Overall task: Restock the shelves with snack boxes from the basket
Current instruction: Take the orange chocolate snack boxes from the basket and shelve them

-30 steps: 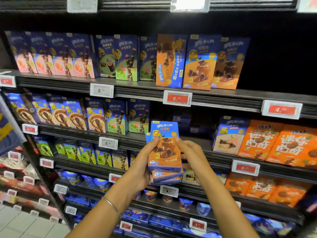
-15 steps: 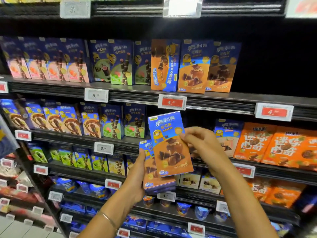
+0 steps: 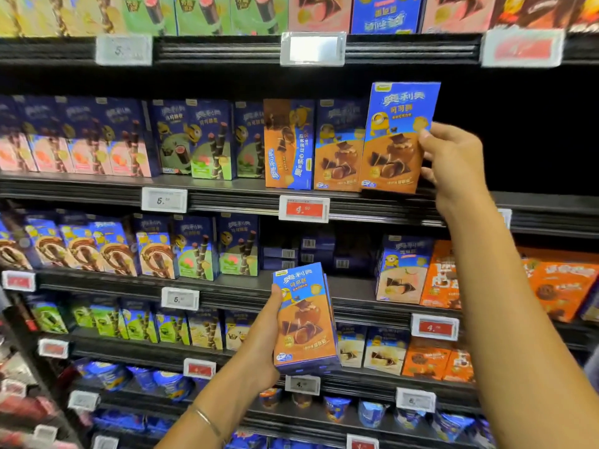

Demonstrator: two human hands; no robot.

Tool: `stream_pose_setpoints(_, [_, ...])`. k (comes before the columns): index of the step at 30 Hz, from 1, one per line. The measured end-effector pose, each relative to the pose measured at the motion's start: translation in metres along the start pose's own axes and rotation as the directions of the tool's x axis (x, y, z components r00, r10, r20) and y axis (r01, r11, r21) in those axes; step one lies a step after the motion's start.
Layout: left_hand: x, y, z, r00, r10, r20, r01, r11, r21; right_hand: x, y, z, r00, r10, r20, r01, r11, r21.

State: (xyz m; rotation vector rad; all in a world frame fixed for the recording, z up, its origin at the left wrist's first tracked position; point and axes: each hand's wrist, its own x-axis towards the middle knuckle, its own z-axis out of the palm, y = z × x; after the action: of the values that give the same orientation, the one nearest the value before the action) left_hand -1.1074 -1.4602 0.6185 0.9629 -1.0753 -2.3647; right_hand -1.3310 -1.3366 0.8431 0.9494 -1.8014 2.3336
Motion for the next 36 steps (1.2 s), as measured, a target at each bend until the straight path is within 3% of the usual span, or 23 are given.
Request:
stream_pose_setpoints(11, [-0.007, 0.003, 0.005, 1.000, 0.024, 0.017, -0.025, 0.996, 0.081, 0.041, 0.030, -0.006, 0.992, -0.015, -0.121, 0.006, 0.997, -0.075])
stream_pose_setpoints(18, [-0.007, 0.003, 0.007, 0.999, 0.020, 0.041, -0.023, 0.998, 0.064, 0.052, 0.051, 0.002, 0.992, -0.002, -0.126, -0.021, 0.983, -0.180])
stream_pose_setpoints(27, [-0.015, 0.001, 0.007, 0.996, 0.085, 0.030, -0.088, 0.991, 0.102, 0.035, 0.051, 0.006, 0.973, -0.139, -0.185, 0.071, 0.941, -0.331])
stream_pose_setpoints(32, [-0.025, -0.002, 0.007, 0.977, 0.199, 0.079, -0.209, 0.967, 0.143, -0.034, 0.044, 0.005, 0.890, -0.372, -0.265, 0.301, 0.914, -0.272])
stream_pose_setpoints(34, [-0.030, 0.000, 0.007, 0.957, 0.264, 0.120, -0.280, 0.948, 0.152, -0.065, 0.051, 0.009, 0.934, -0.309, -0.181, 0.277, 0.943, -0.182])
stream_pose_setpoints(36, [-0.037, 0.006, 0.010, 0.922, 0.363, 0.133, -0.381, 0.912, 0.152, -0.093, 0.058, 0.014, 0.983, -0.181, 0.019, 0.182, 0.974, -0.137])
